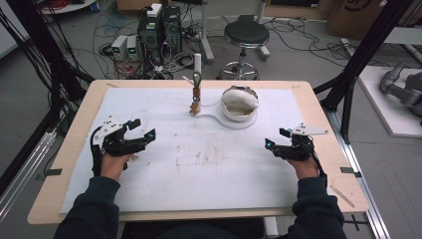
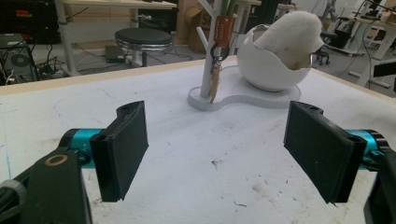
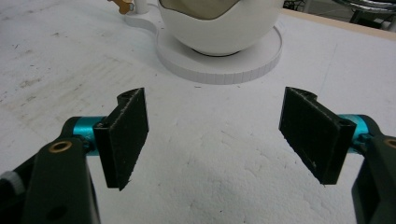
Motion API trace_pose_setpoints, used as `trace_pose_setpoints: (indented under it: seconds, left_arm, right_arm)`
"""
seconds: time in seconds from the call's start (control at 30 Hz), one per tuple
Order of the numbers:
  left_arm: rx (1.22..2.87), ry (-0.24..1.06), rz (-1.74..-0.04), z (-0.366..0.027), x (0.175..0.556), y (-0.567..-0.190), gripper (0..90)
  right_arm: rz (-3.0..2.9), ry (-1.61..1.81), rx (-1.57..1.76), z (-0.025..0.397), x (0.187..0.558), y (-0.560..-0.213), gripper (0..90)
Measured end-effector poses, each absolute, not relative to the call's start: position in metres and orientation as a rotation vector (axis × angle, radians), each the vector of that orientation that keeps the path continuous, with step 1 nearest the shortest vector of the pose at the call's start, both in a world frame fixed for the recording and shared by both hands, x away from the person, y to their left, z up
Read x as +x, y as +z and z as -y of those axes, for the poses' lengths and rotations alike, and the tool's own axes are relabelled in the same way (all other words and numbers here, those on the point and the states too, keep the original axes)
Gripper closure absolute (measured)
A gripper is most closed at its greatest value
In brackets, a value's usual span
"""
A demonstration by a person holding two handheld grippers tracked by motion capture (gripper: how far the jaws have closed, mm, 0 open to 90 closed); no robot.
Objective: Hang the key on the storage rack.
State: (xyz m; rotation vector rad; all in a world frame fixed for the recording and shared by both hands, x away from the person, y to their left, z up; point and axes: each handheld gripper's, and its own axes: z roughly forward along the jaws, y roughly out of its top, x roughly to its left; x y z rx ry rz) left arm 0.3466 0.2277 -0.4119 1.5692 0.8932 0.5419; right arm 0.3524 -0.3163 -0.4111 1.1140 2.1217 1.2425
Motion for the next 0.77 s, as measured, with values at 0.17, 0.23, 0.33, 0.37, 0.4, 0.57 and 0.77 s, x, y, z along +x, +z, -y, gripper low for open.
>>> trace_pose_setpoints:
  seconds: [0.17, 0.23, 0.33, 0.37, 0.4, 0.57, 0.77]
  left_arm:
    - [1.558, 0.544, -0.910, -0.2299, 0.3476, -0.4123, 21.6]
    - [1.554, 0.548, -0.915, -0.2306, 0.3479, -0.4125, 21.6]
    - [1.553, 0.551, -0.917, -0.2312, 0.3484, -0.4129, 21.6]
    - [1.554, 0.552, -0.916, -0.2313, 0.3485, -0.4129, 21.7]
    - [1.554, 0.555, -0.918, -0.2315, 0.3485, -0.4129, 21.6]
    - [1.552, 0.552, -0.918, -0.2321, 0.3488, -0.4130, 21.6]
    - [1.552, 0.539, -0.921, -0.2320, 0.3498, -0.4141, 21.6]
  right_arm:
    - [-2.119, 1.245, 1.119, 0.3165, 0.3514, -0.4112, 24.3]
    - [-2.122, 1.242, 1.115, 0.3175, 0.3516, -0.4117, 24.3]
    - [-2.116, 1.247, 1.126, 0.3184, 0.3516, -0.4121, 24.3]
    - [-2.116, 1.247, 1.124, 0.3187, 0.3519, -0.4122, 24.3]
    - [-2.115, 1.249, 1.127, 0.3187, 0.3519, -0.4124, 24.3]
    - [-2.116, 1.245, 1.123, 0.3188, 0.3523, -0.4126, 24.3]
    - [-2.114, 1.250, 1.131, 0.3193, 0.3526, -0.4127, 24.3]
